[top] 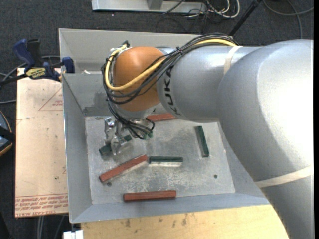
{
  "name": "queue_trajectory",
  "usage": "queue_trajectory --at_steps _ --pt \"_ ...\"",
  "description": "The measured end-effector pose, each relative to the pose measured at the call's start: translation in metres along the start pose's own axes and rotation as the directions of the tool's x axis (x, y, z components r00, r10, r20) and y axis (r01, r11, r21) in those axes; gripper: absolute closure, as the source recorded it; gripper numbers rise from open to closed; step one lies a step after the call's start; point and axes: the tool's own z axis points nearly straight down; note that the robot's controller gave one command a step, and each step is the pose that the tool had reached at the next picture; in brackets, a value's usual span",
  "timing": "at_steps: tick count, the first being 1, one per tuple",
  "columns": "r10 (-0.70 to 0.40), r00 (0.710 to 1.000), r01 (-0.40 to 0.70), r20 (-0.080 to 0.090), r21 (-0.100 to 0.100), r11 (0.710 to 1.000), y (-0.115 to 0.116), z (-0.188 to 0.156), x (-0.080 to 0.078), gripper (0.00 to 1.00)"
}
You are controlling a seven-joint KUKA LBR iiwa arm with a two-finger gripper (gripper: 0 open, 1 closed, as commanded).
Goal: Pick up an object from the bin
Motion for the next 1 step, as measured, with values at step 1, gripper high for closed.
queue_trajectory --at_steps 1 --pt "0.001 1.000 -0.001 0.002 0.000 1.000 -0.0001 -0.0064 -0.0009 1.00"
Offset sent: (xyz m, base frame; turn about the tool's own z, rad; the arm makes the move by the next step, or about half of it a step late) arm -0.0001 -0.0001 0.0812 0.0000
